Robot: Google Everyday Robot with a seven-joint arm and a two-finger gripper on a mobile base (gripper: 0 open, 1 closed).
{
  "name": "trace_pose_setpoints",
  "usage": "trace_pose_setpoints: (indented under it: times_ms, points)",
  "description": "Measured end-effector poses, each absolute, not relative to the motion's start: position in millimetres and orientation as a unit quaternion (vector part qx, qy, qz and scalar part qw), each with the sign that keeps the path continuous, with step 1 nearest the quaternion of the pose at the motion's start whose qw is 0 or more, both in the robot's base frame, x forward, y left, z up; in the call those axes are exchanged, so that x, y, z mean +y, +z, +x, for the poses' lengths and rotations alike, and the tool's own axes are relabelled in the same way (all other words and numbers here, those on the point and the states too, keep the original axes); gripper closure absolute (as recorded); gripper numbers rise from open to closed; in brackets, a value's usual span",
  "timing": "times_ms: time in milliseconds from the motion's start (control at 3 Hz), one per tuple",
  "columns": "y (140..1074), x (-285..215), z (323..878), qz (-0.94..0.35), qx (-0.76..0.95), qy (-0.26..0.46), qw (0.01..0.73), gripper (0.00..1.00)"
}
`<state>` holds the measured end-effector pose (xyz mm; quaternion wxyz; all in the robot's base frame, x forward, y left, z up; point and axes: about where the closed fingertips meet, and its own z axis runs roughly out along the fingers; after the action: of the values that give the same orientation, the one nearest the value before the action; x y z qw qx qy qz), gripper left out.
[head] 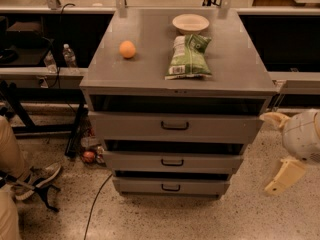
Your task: Open middle drawer
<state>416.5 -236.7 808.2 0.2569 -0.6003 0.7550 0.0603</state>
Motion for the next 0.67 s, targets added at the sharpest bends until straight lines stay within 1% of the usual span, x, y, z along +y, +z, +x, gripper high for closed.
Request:
trace_pose_setpoints:
  times_ms: [333,667]
  points:
    - [786.8,-231.3,413.9,-0.593,0.754,0.073,0.273,0.00]
    - [785.2,-231.1,414.4,-0.594,0.753,0.074,0.273,0.00]
